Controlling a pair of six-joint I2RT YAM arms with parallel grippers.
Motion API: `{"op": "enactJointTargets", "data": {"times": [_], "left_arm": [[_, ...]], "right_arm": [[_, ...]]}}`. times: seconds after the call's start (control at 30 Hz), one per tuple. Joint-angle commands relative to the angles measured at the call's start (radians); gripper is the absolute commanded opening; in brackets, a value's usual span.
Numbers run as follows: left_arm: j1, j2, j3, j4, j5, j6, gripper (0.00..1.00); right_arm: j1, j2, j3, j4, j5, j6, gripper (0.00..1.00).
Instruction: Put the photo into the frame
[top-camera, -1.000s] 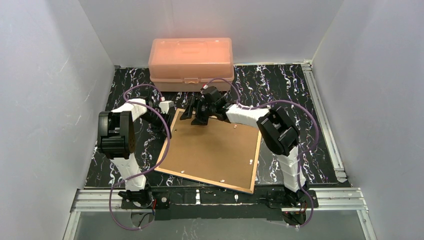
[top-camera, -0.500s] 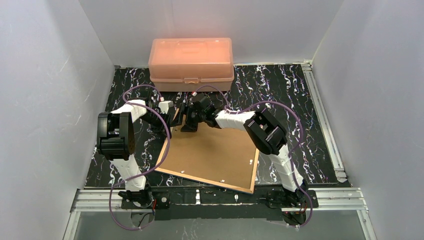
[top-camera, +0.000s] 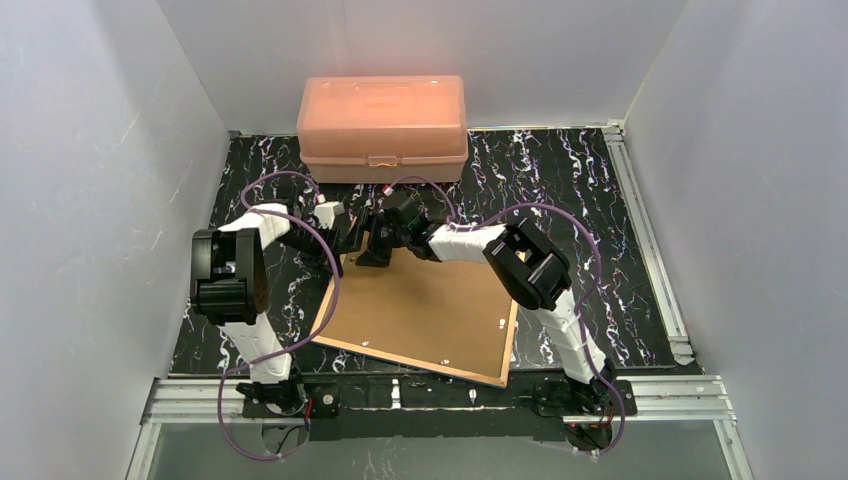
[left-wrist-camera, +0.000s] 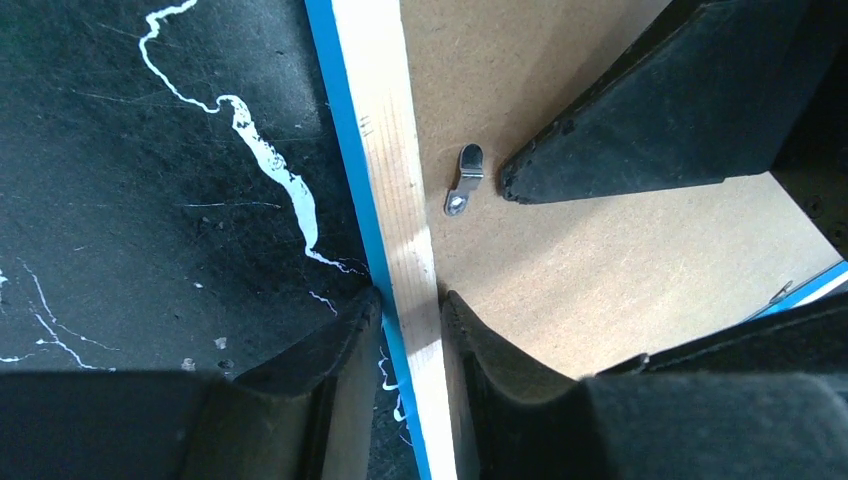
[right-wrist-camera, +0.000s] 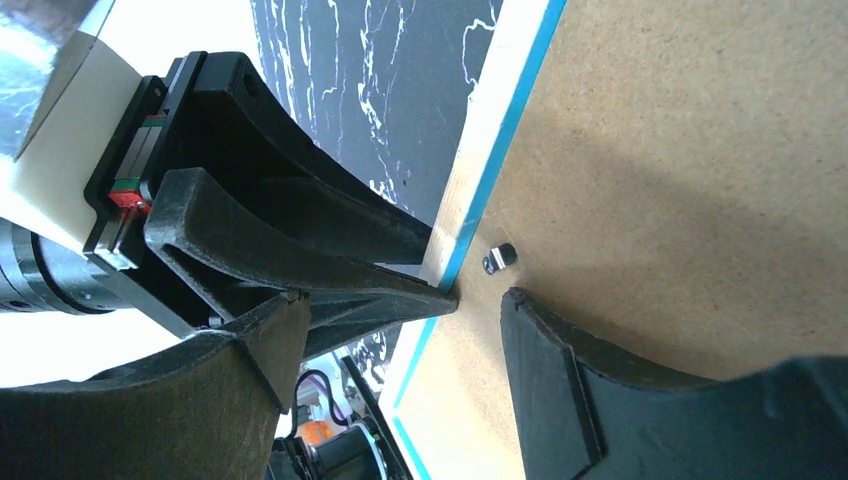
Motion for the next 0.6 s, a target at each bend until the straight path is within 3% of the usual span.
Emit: {"op": "enactJointTargets", "data": {"times": [0.0, 0.27, 0.57], "left_arm": [[-0.007, -0.042, -0.069, -0.059, 0.019, 0.076, 0.3], [-0.007, -0.089, -0.101, -0.069, 0.033, 0.128, 0.4], [0.041, -0.093, -0.107, -0.092, 0.062, 0.191, 0.39]], "right_arm": [[0.005, 0.013, -0.015, 0.044, 0.049, 0.022, 0.77], [0.002, 0.003, -0.044, 0.055, 0.061, 0.056, 0.77], [-0.017, -0.04, -0.108, 0.066, 0.123, 0.079, 0.77]]}}
